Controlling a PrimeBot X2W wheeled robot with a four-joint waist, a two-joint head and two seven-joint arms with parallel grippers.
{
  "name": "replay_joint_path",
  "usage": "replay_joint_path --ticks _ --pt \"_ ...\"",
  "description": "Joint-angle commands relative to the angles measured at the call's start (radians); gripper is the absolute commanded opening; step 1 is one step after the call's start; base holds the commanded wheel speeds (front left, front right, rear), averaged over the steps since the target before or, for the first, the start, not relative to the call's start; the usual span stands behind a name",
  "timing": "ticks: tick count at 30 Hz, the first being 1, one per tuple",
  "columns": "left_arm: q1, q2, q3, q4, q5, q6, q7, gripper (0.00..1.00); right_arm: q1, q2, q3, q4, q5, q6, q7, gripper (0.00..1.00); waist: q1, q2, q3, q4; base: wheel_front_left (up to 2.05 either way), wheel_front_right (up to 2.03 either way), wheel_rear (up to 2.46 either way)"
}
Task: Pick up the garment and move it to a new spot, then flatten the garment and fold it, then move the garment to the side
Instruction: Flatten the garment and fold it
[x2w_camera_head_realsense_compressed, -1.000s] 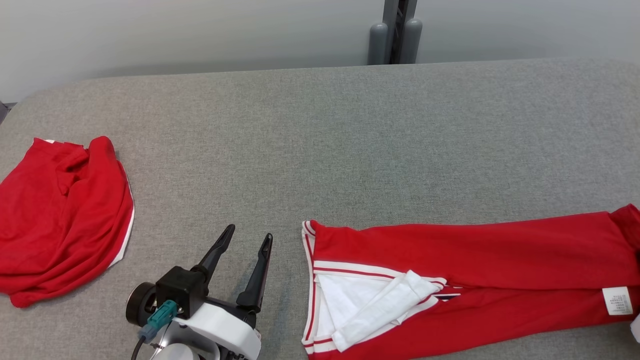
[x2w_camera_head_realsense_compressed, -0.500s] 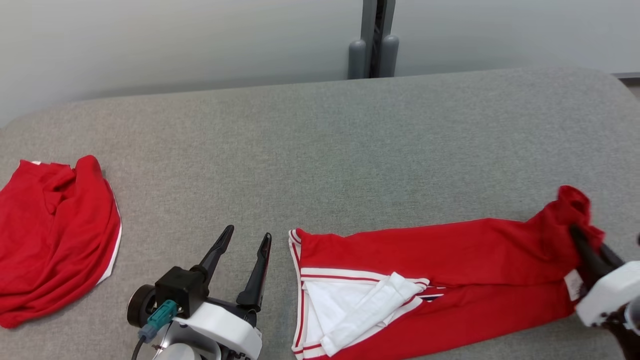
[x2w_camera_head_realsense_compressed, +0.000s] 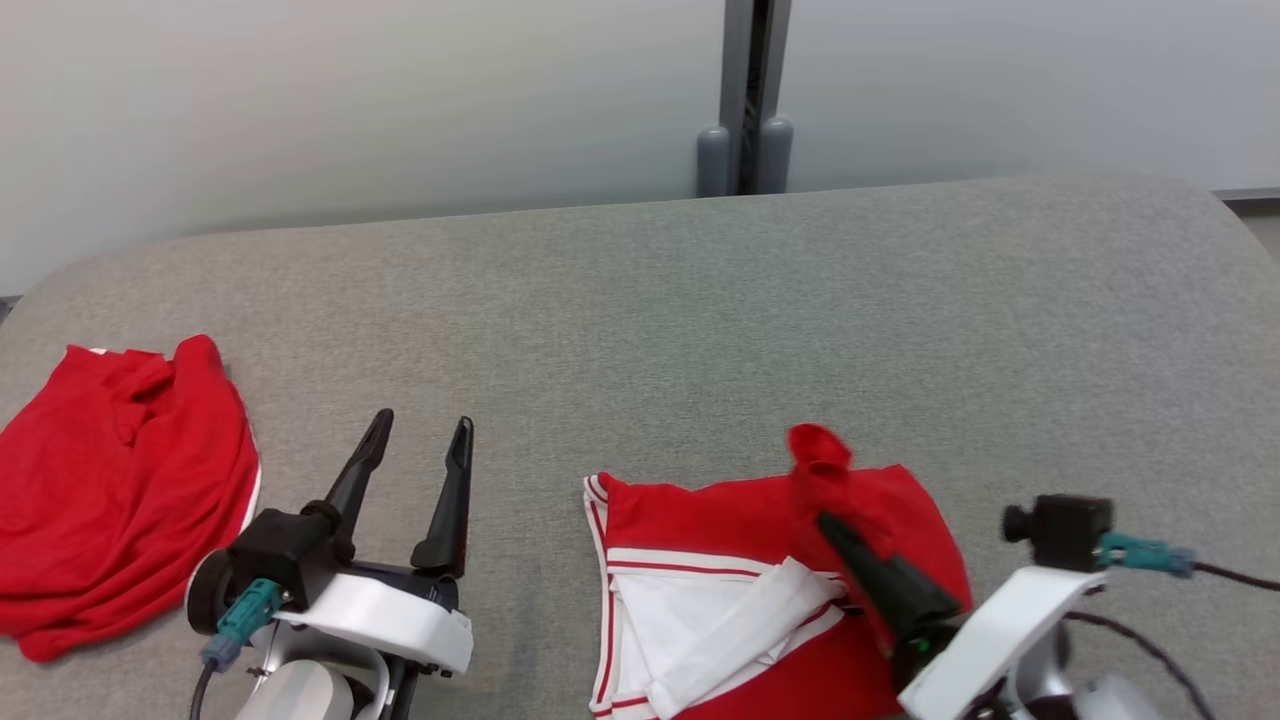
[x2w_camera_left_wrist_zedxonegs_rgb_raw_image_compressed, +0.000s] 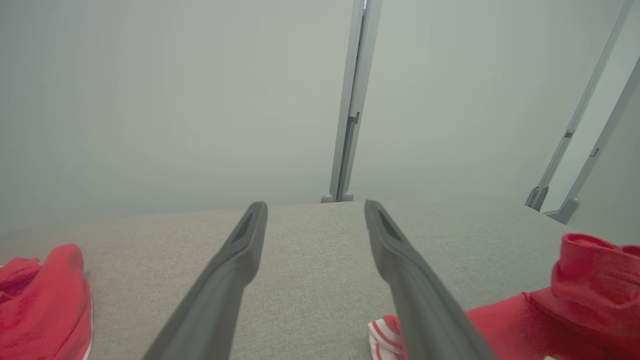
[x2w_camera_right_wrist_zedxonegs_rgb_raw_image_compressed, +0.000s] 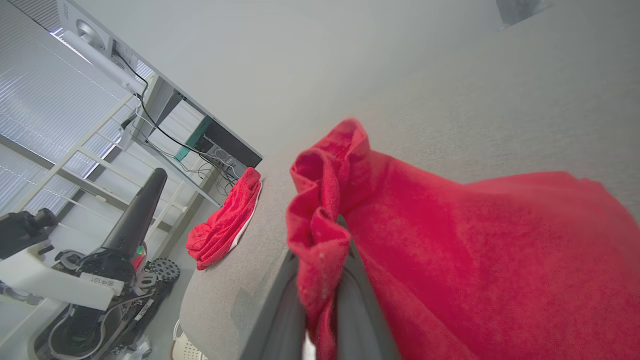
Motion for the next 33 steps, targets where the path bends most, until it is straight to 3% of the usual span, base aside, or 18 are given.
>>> replay_joint_path --ticks 1,8,16,17,18,19,26,33 --pt "0.0 0.004 0.015 -0.007 0.004 0.005 -0.005 1.0 0.018 0.043 -0.001 -0.018 -0.005 0.0 0.023 0.0 -0.0001 -0.0001 0.001 0.022 0.0 0.0 0.0" --pt "0.009 -0.004 0.041 -0.014 0.012 -0.003 -0.005 1.0 0.019 0.146 0.007 0.026 -0.082 0.0 0.059 0.0 -0.0001 -0.0001 0.009 0.087 0.0 0.0 0.0" --pt "0.015 -0.021 0.054 -0.007 0.027 -0.019 -0.005 1.0 -0.021 0.181 -0.01 0.151 -0.077 0.0 0.026 0.0 -0.0001 -0.0001 0.031 0.168 0.0 0.0 0.0" --pt "0.016 -0.023 0.055 -0.006 0.028 -0.02 -0.005 1.0 -0.025 0.181 -0.01 0.168 -0.073 0.0 0.026 0.13 -0.0001 -0.0001 0.033 0.174 0.0 0.0 0.0" --pt "0.017 -0.025 0.057 -0.005 0.028 -0.023 -0.005 1.0 -0.029 0.181 -0.006 0.18 -0.07 0.0 0.027 0.6 -0.0001 -0.0001 0.035 0.18 0.0 0.0 0.0" --pt "0.018 -0.027 0.059 -0.003 0.029 -0.025 -0.005 1.0 -0.031 0.182 0.002 0.191 -0.057 0.0 0.029 1.0 -0.0001 -0.0001 0.036 0.185 0.0 0.0 0.0" --pt "0.023 -0.039 0.075 0.006 0.039 -0.032 -0.005 1.0 -0.034 0.18 0.084 0.187 -0.007 0.0 0.051 1.0 -0.0001 -0.0001 0.031 0.191 0.0 0.0 0.0" --pt "0.027 -0.05 0.085 0.014 0.049 -0.04 -0.005 1.0 -0.07 0.17 0.045 0.117 -0.08 0.0 0.059 1.0 -0.0001 -0.0001 0.022 0.158 0.0 0.0 0.0"
